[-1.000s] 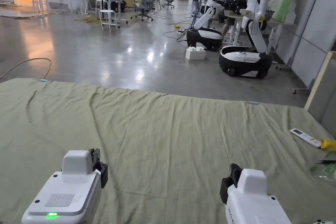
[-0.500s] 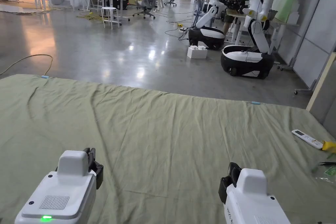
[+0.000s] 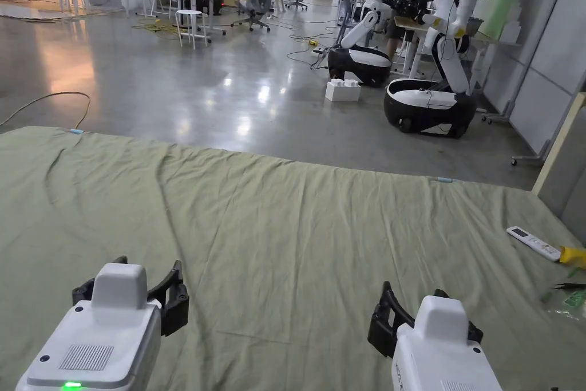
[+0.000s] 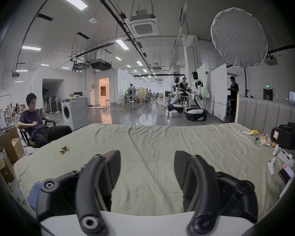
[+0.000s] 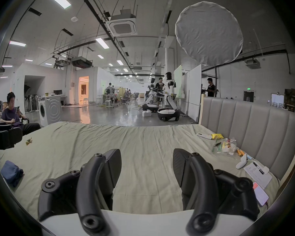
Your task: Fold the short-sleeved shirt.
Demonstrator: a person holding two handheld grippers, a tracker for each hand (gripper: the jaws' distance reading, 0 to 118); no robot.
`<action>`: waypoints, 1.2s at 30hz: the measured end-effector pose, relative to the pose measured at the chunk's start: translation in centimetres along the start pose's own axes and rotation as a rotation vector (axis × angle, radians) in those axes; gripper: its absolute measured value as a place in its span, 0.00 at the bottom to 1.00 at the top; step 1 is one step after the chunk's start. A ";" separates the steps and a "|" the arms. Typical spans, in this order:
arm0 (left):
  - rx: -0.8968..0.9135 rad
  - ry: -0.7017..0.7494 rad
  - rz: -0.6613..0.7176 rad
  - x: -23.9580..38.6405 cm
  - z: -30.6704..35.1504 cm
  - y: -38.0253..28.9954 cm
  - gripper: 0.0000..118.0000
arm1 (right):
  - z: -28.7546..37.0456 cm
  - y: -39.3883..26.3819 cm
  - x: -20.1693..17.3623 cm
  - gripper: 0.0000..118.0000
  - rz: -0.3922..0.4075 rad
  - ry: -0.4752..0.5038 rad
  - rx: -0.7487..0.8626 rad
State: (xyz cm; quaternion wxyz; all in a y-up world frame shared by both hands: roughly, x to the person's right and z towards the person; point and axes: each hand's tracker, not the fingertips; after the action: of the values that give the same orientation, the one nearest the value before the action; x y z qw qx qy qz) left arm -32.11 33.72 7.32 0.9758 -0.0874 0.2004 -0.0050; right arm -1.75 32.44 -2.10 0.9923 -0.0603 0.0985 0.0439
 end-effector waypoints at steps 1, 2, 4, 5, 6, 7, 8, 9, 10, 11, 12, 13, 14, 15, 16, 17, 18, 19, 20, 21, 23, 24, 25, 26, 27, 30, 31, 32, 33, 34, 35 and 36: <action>0.006 0.006 0.000 0.0 0.1 0.0 0.58 | 0.0 0.0 0.0 0.63 0.011 -0.013 0.015; 0.010 0.016 -0.002 -0.1 0.1 0.0 0.59 | 0.0 0.0 0.0 0.69 0.016 -0.019 0.017; 0.014 0.039 -0.013 0.0 0.1 -0.2 0.64 | 0.0 0.0 0.2 0.86 0.004 -0.023 0.007; 0.013 0.042 -0.015 0.0 0.1 -0.2 0.68 | 0.0 0.1 0.3 0.92 0.004 -0.022 0.005; 0.015 0.041 -0.013 -0.2 0.1 -0.3 0.74 | 0.0 0.1 0.4 0.97 0.002 -0.020 0.001; 0.016 0.033 -0.010 -0.4 0.0 -0.4 0.78 | 0.2 0.0 0.4 0.99 0.005 -0.017 0.011; 0.008 0.020 -0.006 -0.4 -0.1 -0.5 0.81 | 0.3 0.0 0.5 1.00 0.006 -0.012 0.026; 0.002 0.009 0.000 -0.5 -0.2 -0.5 0.81 | 0.4 0.0 0.6 1.00 0.012 -0.004 0.043; -0.001 -0.001 0.006 -0.6 -0.2 -0.5 0.82 | 0.5 0.1 0.6 1.00 0.013 0.004 0.047; -0.004 -0.006 0.010 -0.6 -0.2 -0.5 0.82 | 0.4 0.0 0.7 1.00 -0.008 0.022 0.030; -0.004 -0.003 0.012 -0.6 -0.2 -0.5 0.83 | 0.4 0.2 0.8 1.00 -0.005 0.034 0.020; -0.006 0.004 0.014 -0.4 -0.3 -0.6 0.83 | 0.4 0.2 0.8 1.00 -0.017 0.031 -0.010; -0.006 0.010 0.016 -0.4 -0.3 -0.6 0.83 | 0.4 0.2 0.8 1.00 -0.018 0.029 0.000; -0.010 0.011 0.019 -0.4 -0.3 -0.5 0.84 | 0.4 0.2 0.8 1.00 -0.026 0.042 0.003; -0.014 0.015 0.019 -0.3 -0.4 -0.5 0.86 | 0.4 0.2 0.8 1.00 -0.028 0.062 0.003; -0.017 0.023 0.014 -0.1 -0.4 -0.5 0.87 | 0.4 0.3 0.8 1.00 -0.032 0.080 0.004; -0.017 0.028 0.008 -0.1 -0.4 -0.6 0.88 | 0.4 0.3 0.8 1.00 -0.041 0.092 -0.002; -0.013 0.027 0.002 -0.1 -0.4 -0.6 0.88 | 0.3 0.3 0.6 1.00 -0.043 0.080 -0.011; -0.009 0.023 -0.002 -0.1 -0.5 -0.6 0.88 | 0.2 0.5 0.3 1.00 -0.031 0.058 -0.010; -0.008 0.018 -0.004 -0.1 -0.5 -0.5 0.89 | 0.2 0.7 0.1 1.00 -0.021 0.028 -0.013; -0.011 0.005 -0.004 -0.1 -0.4 -0.3 0.92 | -0.1 1.0 -0.1 1.00 -0.014 0.005 -0.012; -0.011 0.002 -0.004 -0.1 -0.4 -0.3 0.94 | -0.2 0.9 -0.1 1.00 -0.038 -0.008 -0.038; -0.007 0.001 -0.004 -0.1 -0.4 -0.2 0.94 | -0.4 1.0 -0.2 1.00 -0.033 -0.014 -0.034; -0.001 -0.004 -0.002 -0.1 -0.4 -0.2 0.94 | -0.5 1.1 -0.2 1.00 -0.030 -0.019 -0.032; 0.003 -0.008 0.002 -0.2 -0.4 -0.2 0.94 | -0.5 1.1 -0.1 1.00 -0.030 -0.018 -0.031; 0.002 -0.007 0.011 -0.3 -0.5 0.0 0.94 | -0.6 1.2 0.1 1.00 -0.048 0.015 -0.025; 0.000 -0.007 0.012 -0.4 -0.6 0.1 0.94 | -0.6 1.4 0.1 1.00 -0.058 0.027 -0.028; 0.000 -0.010 0.014 -0.5 -0.7 0.1 0.94 | -0.7 1.4 0.2 1.00 -0.068 0.032 -0.031; 0.002 -0.011 0.014 -0.5 -0.7 0.1 0.94 | -0.8 1.5 0.2 1.00 -0.081 0.039 -0.032; 0.004 -0.010 0.015 -0.6 -0.7 0.1 0.94 | -0.8 1.4 0.2 1.00 -0.087 0.039 -0.035; 0.011 -0.011 0.021 -0.7 -0.7 0.1 0.94 | -0.9 1.5 0.3 1.00 -0.098 0.046 -0.042; 0.019 -0.015 0.026 -0.7 -0.7 0.1 0.94 | -1.0 1.5 0.3 1.00 -0.109 0.052 -0.050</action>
State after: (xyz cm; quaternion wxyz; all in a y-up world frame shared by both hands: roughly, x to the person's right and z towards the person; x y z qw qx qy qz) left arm -33.05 33.74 6.98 0.9781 -0.0758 0.1939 0.0063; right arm -1.76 33.82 -3.31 0.9886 -0.0916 0.1195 -0.0091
